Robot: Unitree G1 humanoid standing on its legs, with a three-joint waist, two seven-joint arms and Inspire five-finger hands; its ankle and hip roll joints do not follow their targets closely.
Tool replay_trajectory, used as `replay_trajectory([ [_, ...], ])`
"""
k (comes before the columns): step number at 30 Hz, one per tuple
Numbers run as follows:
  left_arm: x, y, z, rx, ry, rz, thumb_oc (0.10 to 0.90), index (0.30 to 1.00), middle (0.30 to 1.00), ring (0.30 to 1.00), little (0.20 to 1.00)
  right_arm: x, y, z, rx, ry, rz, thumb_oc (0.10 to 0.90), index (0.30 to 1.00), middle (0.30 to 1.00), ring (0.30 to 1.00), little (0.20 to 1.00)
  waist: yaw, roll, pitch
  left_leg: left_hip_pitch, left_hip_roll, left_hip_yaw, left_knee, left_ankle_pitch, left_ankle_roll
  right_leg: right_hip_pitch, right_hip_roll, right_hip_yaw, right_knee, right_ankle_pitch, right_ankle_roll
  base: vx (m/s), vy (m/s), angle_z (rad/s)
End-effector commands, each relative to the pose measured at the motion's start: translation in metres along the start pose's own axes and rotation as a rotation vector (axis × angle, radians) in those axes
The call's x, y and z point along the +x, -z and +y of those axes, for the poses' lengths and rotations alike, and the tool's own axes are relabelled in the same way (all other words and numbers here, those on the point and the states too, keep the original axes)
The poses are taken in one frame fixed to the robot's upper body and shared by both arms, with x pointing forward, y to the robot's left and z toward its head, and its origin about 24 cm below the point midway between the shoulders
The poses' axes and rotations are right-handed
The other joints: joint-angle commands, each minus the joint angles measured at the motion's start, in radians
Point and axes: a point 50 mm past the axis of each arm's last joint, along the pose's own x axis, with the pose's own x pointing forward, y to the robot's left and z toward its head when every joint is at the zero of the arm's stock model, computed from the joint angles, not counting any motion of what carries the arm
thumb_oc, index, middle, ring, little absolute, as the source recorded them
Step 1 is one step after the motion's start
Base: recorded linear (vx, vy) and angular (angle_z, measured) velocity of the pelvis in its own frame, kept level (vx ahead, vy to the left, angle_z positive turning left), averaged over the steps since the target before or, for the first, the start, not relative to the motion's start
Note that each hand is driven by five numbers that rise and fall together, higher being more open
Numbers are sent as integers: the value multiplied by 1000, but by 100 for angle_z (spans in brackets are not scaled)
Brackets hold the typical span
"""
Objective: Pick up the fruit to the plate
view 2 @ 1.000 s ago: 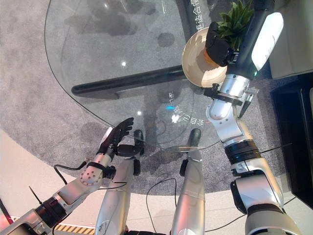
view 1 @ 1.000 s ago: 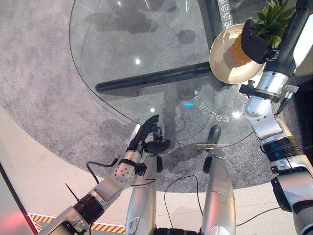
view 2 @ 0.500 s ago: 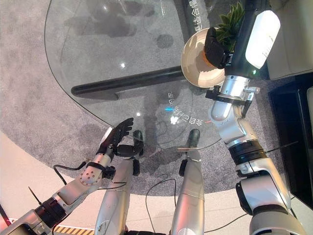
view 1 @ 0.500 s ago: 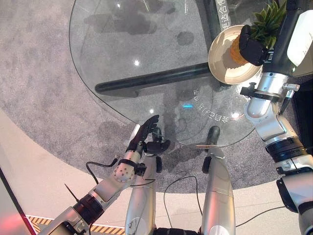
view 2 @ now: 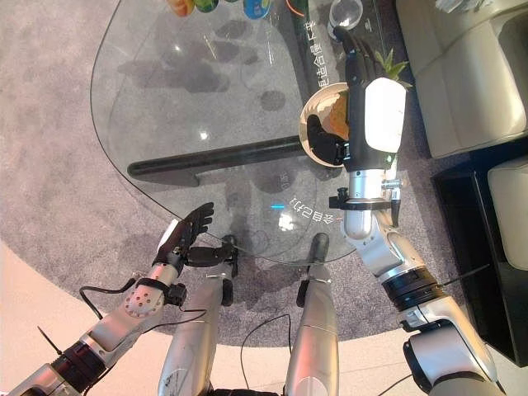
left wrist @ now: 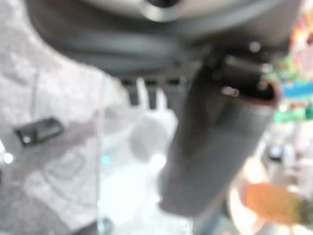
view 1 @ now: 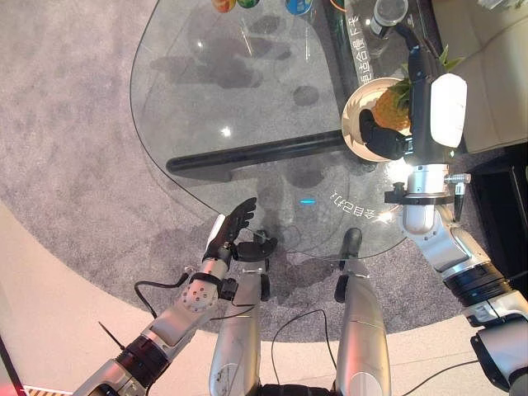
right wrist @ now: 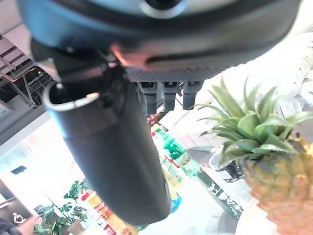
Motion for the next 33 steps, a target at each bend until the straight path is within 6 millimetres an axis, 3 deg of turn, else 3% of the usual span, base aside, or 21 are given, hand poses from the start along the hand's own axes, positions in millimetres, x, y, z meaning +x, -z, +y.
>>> replay_trajectory([
  [1, -14, -10, 10, -25, -2, -98, 800, 900, 900, 900, 900, 21, -29, -20, 28, 51, -178, 800, 900, 900, 900, 900, -3, -27, -26, 104, -143, 75, -48, -80, 79, 105, 154, -98, -25, -92, -54, 0, 0, 0],
  [7, -18, 3, 16, -34, -13, -60, 800, 900, 900, 900, 900, -8, -22, 0, 36, -94, -124, 800, 900, 900, 900, 900, -6, -43, -26, 206, -143, 60, -85, -75, 74, 207, 148, -93, -56, -93, -47, -18, -6, 1],
  [10, -24, 22, 16, -35, -24, 7, 800, 900, 900, 900, 900, -38, -18, 17, 73, -185, -64, 800, 900, 900, 900, 900, -10, -56, -26, 303, -140, 48, -128, -69, 65, 302, 144, -89, -87, -93, -38, 0, 0, 0],
  [16, -44, 73, 12, -33, -46, 192, 800, 900, 900, 900, 900, -95, -17, 39, 114, -387, 0, 800, 900, 900, 900, 900, -16, -84, -119, 420, -125, 42, -222, -63, 53, 417, 135, -84, -162, -88, -19, 40, -19, -6],
  [23, -66, 116, 11, -80, -92, 372, 800, 900, 900, 900, 900, -160, -10, 56, 160, -650, 143, 800, 900, 900, 900, 900, -32, -106, -244, 529, -106, 40, -302, -58, 41, 521, 134, -83, -234, -79, -8, 84, -9, -4],
  [26, -71, 126, 12, -96, -101, 411, 800, 900, 900, 900, 900, -182, -5, 61, 185, -737, 237, 800, 900, 900, 900, 900, -36, -111, -282, 558, -100, 42, -323, -57, 39, 549, 133, -85, -252, -76, -7, 66, -12, -3],
  [33, -89, 160, 9, -147, -141, 597, 800, 900, 900, 900, 900, -259, 12, 74, 384, -1017, 653, 800, 900, 900, 900, 900, -42, -121, -380, 631, -82, 43, -375, -58, 33, 620, 128, -92, -309, -62, -2, 64, -22, -5],
])
